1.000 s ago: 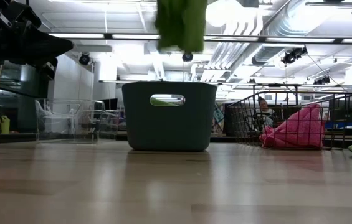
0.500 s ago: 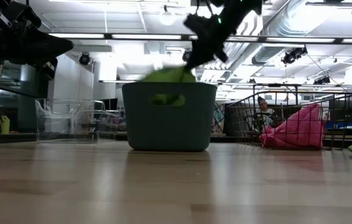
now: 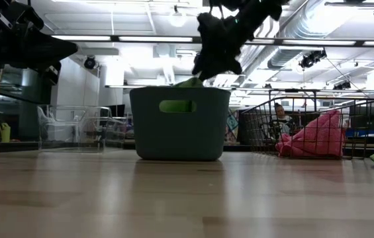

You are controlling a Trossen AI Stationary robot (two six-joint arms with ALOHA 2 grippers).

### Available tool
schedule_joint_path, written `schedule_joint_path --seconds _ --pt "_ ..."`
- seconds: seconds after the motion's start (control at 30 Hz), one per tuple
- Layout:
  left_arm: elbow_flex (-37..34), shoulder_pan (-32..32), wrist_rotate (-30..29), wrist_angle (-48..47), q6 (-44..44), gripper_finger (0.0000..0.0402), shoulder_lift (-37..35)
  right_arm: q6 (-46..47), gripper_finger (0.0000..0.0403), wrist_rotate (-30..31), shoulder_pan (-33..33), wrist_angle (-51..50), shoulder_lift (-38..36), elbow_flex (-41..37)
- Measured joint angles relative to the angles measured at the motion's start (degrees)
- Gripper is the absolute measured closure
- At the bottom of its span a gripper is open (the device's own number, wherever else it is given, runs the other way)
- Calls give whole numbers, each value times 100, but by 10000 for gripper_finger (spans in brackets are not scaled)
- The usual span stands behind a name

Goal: Sort microfiber towel by color & place in baskets
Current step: Put the bottom green microfiber cloth into the blue bin, then put the right yellow microfiber cloth into the transparent bin

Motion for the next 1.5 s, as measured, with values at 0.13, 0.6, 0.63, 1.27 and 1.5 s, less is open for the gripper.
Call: schedule_joint_path --seconds 0.13,0.6,0.63,1.27,1.5 --pt "0 0 0 -2 -2 401 -1 -308 153 10 0 -701 0 679" --pt "0 1 0 0 0 401 0 667 73 -1478 1574 -3618 -11 1471" --pt "0 0 0 0 0 401 1 864 75 -1414 1858 -3809 -11 1323" --pt "0 1 0 -1 0 401 0 3734 90 -128 3411 -4894 -5 -836" --pt "0 1 0 0 -1 401 0 3321 90 -695 3208 -4751 -5 -1153"
